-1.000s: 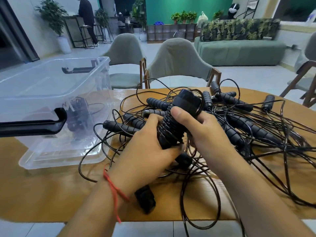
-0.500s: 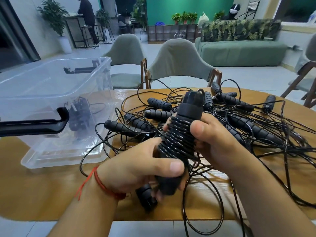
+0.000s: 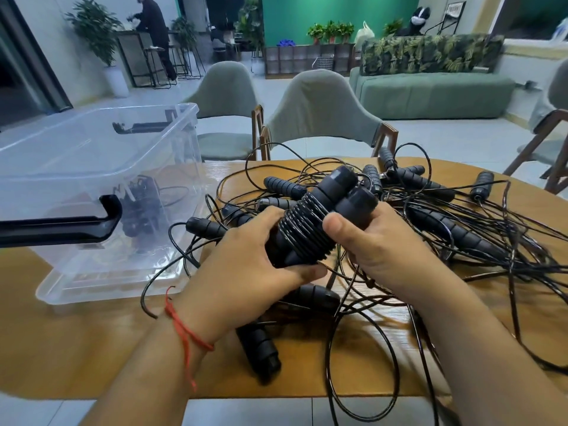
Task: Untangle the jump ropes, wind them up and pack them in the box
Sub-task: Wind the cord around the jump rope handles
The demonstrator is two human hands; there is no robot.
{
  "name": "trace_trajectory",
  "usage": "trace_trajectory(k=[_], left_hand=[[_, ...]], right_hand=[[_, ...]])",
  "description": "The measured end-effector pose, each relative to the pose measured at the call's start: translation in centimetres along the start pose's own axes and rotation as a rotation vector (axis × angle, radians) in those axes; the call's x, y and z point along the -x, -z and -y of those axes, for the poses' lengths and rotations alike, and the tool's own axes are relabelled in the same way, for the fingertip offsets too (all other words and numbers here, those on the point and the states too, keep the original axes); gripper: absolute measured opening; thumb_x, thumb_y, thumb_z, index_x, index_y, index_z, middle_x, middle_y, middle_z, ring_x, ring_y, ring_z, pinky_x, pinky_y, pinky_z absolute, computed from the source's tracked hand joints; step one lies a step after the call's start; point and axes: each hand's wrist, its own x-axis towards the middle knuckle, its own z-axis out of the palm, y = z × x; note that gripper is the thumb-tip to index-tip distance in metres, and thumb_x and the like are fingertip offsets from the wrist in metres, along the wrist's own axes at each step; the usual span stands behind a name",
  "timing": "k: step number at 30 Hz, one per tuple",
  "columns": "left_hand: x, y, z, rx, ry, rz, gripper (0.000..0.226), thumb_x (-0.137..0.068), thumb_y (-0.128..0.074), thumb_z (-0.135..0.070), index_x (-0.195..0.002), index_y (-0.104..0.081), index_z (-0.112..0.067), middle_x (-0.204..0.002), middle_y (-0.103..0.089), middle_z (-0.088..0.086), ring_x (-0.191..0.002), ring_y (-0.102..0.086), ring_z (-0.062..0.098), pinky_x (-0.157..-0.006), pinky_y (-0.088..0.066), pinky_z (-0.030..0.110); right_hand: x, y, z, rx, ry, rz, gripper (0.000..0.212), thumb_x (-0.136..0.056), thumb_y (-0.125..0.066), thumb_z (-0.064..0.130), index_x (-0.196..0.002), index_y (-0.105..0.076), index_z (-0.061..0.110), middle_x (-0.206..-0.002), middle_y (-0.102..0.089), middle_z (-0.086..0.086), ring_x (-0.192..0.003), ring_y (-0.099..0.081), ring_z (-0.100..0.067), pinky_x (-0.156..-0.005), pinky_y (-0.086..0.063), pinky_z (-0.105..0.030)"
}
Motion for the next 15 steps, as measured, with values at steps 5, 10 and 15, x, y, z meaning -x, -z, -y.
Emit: trace_trajectory(k=[5, 10, 15], left_hand=[[0.0, -1.1, 1.0, -0.185, -0.061, -0.238, 0.065, -0.078, -0.086, -0.054, -0.129, -0.048, -0.043, -0.105, -0.065, -0.021, -0.094, -0.065, 0.001, -0.081, -0.061, 0.035], [-0.1, -1.9, 1.2, -0.197, -0.046, -0.380, 0.059, -0.084, -0.082, -0.053, -0.129, -0.047, -0.036, -0.098, -0.065, -0.015, -0.088, -0.067, 0.010, -0.070, -0.056, 0.026], [-0.3, -2.7, 0.8, -0.168, 0.093, -0.484, 0.053, -0.084, -0.080, -0.051, -0.120, -0.045, -0.033, -0.088, -0.060, -0.014, -0.084, -0.068, 0.026, -0.066, -0.050, 0.035]], right_hand=[[-0.4, -0.4, -0.5, -0.127, -0.119, -0.076, 0.021, -0.086, -0.073, 0.048, -0.087, -0.070, 0.028, -0.057, -0.059, 0.021, -0.052, -0.055, 0.003, -0.052, -0.040, -0.012], [-0.6, -2.7, -1.3, -0.312, -0.114, -0.135, 0.024, -0.090, -0.077, 0.046, -0.110, -0.077, 0.032, -0.075, -0.060, 0.017, -0.060, -0.048, -0.002, -0.058, -0.034, -0.023], [-0.8, -5.1, -1.5, -0.066, -0.038, -0.249, 0.024, -0.107, -0.059, 0.044, -0.130, -0.068, 0.040, -0.110, -0.076, 0.017, -0.105, -0.068, 0.001, -0.093, -0.052, -0.034]])
